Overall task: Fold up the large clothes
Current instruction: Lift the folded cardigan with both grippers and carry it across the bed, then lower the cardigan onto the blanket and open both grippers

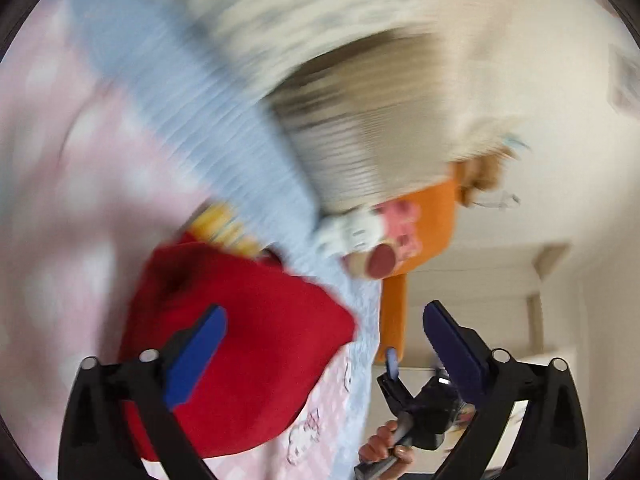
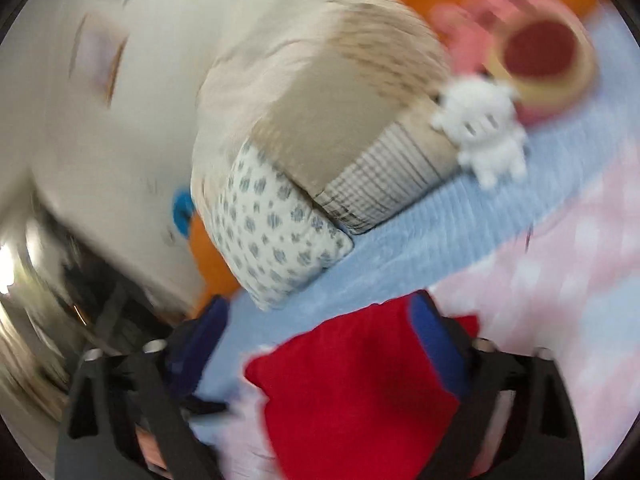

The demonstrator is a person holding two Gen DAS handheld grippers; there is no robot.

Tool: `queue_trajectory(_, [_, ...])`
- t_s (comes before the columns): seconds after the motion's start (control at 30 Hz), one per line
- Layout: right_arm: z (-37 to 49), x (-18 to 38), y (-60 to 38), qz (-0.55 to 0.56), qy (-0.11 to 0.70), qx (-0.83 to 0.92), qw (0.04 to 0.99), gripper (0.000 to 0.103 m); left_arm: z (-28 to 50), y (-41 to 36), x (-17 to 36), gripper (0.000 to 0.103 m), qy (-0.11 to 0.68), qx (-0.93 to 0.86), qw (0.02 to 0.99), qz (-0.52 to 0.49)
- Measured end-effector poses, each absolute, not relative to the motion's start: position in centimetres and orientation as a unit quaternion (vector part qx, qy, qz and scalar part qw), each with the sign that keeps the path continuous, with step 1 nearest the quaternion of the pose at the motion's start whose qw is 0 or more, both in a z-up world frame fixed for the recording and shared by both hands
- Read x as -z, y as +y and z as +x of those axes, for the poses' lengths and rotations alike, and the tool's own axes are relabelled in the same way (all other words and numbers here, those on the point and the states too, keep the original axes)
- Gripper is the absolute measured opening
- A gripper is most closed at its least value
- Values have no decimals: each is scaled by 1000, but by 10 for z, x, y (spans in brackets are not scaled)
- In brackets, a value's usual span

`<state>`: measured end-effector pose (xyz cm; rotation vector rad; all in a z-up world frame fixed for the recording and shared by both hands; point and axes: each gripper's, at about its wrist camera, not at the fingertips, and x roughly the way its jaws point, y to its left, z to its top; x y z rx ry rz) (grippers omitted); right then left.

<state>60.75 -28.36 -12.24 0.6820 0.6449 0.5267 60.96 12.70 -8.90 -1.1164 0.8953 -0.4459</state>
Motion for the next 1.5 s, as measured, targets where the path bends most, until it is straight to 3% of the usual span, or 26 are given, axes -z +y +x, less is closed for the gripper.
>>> queue_trajectory(0.07, [616, 121, -255, 237, 351, -224, 878, 47, 603, 116, 44, 100, 390, 211, 781, -440])
queue_trajectory(0.13, [626, 137, -236, 202, 395, -194, 875, 39, 604, 98, 27, 100, 394, 210, 808, -384])
queue_trajectory(0.27, [640, 176, -205, 169, 407, -147, 885, 38, 623, 34, 45, 100, 467, 164, 850, -182])
queue_trajectory(0.33, [653, 195, -194, 147, 426, -112, 886, 39, 643, 4, 88, 99, 527, 126, 838, -69])
queue_trajectory(0.43, [667, 219, -184, 119, 452, -81, 880, 45, 671, 14, 161, 101, 587, 70, 801, -97])
queue_trajectory(0.53, [675, 245, -176, 87, 445, -66, 889, 45, 682, 25, 189, 102, 574, 64, 805, -136])
queue_trajectory(0.73, [669, 262, -179, 92, 401, -40, 911, 53, 685, 23, 194, 101, 567, 75, 812, -115])
queue_trajectory(0.9, [625, 220, -214, 143, 361, -119, 914, 56, 645, 31, 136, 101, 486, 148, 850, -138])
queue_trajectory(1.03, [547, 177, -223, 16, 290, -140, 947, 58, 584, 33, 103, 101, 439, 195, 868, -123])
queue_trajectory(1.23, [540, 222, -217, 24, 407, -135, 903, 51, 556, 1, 177, 101, 506, 146, 847, -76])
queue_trajectory(1.3, [554, 251, -216, 32, 451, -99, 887, 64, 558, 2, 199, 101, 507, 128, 848, -83])
queue_trajectory(1.37, [563, 272, -222, 48, 461, -61, 884, 98, 558, 5, 207, 101, 494, 120, 857, -87])
queue_trajectory(1.5, [565, 270, -224, 47, 464, -49, 883, 94, 558, 8, 196, 101, 525, 113, 840, -82])
